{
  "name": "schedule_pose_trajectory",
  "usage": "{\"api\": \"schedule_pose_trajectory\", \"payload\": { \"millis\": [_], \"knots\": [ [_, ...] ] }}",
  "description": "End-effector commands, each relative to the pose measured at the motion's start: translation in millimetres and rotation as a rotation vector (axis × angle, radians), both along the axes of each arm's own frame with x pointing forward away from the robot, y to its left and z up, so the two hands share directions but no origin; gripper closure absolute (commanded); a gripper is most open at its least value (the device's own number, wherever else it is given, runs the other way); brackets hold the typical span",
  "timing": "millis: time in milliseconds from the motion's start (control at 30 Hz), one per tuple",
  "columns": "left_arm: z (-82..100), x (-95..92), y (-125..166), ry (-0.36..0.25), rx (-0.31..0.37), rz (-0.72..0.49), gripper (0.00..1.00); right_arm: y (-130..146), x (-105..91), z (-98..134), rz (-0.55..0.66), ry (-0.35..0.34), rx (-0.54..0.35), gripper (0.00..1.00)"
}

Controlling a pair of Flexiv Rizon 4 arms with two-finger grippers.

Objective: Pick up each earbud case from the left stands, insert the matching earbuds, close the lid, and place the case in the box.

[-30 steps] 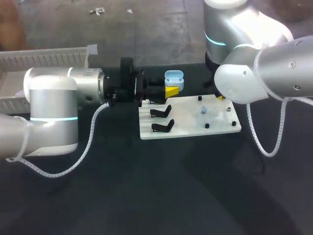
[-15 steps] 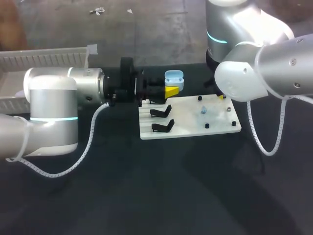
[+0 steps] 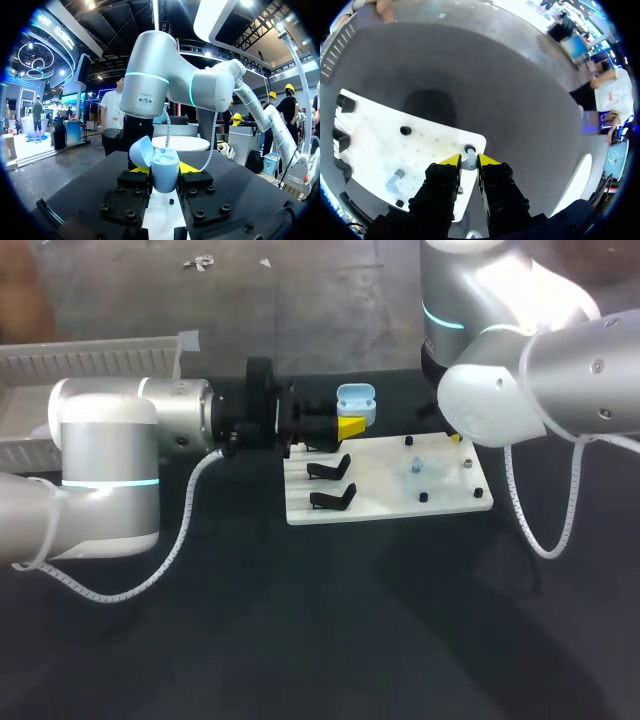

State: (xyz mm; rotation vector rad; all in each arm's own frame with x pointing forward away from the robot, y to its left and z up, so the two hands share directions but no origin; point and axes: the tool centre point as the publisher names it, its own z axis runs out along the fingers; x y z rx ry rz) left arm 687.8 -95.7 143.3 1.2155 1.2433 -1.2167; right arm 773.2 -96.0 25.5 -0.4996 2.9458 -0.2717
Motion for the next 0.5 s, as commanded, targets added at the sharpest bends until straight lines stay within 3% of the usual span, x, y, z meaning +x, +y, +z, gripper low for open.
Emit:
{"api": "schedule_pose_trajectory", "payload": {
  "millis": [33,333,500],
  "knots": [
    [-0.6,-0.5,0,-0.003,-0.003,0.002,1.0,1,-3.8,9,-0.011,-0.001,0.001,1.0],
    [-0.6,-0.5,0,-0.003,-0.003,0.002,1.0,7,-21.0,52,-0.021,-0.021,0.018,1.0],
    [-0.6,-0.5,0,-0.003,-0.003,0.002,1.0,21,-39.8,83,0.003,-0.011,0.033,1.0]
  ]
}}
